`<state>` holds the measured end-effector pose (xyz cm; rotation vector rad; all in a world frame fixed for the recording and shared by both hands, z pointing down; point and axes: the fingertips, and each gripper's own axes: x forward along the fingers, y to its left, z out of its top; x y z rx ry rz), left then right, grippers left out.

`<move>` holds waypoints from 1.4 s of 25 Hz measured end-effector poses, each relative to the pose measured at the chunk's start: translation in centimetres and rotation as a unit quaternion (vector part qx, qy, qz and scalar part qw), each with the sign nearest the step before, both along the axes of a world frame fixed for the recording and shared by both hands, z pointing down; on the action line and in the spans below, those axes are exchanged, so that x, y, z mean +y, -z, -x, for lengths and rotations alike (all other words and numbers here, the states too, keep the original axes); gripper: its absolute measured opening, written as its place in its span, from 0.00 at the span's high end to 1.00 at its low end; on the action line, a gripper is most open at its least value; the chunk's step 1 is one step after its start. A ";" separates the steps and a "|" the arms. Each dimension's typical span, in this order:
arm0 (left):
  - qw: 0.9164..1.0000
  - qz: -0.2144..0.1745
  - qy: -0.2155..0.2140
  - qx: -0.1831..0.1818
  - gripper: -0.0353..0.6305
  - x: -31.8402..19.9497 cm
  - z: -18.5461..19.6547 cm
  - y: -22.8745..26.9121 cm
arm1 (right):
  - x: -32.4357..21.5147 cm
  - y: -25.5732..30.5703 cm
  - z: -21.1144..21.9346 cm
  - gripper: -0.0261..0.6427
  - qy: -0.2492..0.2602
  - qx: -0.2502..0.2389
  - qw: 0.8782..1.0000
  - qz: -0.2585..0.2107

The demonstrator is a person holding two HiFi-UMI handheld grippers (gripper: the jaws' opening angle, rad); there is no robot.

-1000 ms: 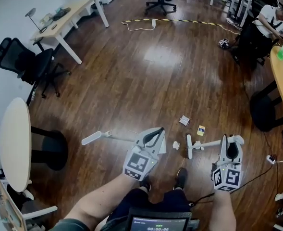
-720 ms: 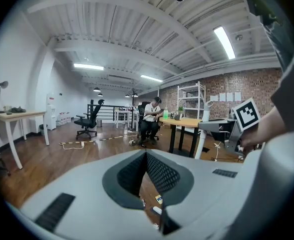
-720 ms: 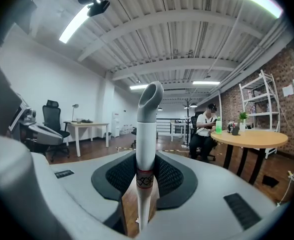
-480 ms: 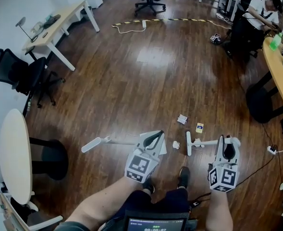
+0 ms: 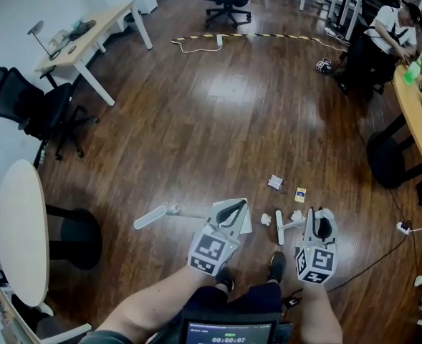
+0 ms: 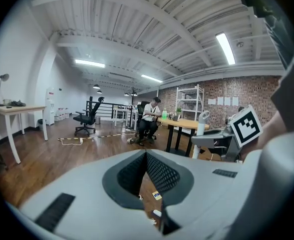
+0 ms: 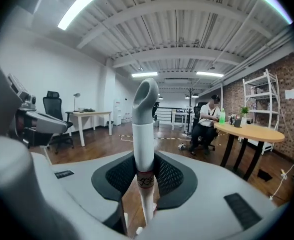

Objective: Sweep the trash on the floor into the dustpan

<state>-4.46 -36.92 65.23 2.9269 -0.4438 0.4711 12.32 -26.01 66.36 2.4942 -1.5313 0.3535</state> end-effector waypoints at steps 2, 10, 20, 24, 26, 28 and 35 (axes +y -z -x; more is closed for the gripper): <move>1.000 -0.006 -0.010 -0.003 0.94 -0.2 1.0 0.2 | -1.1 -0.3 2.4 0.77 0.006 -0.015 1.000 0.003; 1.000 0.001 0.002 0.013 0.94 -3.0 8.0 0.9 | -7.2 -0.5 11.3 0.76 0.018 -0.060 0.998 -0.001; 0.999 0.009 0.034 0.025 0.94 -5.1 10.7 2.8 | -10.2 2.2 15.2 0.77 0.037 -0.089 0.995 -0.021; 0.999 0.010 0.035 0.031 0.94 -4.8 11.0 3.5 | -9.8 3.6 15.7 0.77 0.039 -0.078 0.996 -0.029; 0.999 0.009 0.039 0.031 0.94 -4.4 10.9 4.2 | -9.1 5.1 15.4 0.77 0.037 -0.068 0.996 -0.037; 0.999 0.008 0.042 0.033 0.94 -4.1 10.6 5.2 | -8.4 6.8 15.0 0.77 0.036 -0.059 0.997 -0.045; 0.997 0.021 0.039 0.062 0.94 -1.3 8.2 11.4 | -3.7 14.4 13.0 0.77 0.037 -0.027 0.996 -0.070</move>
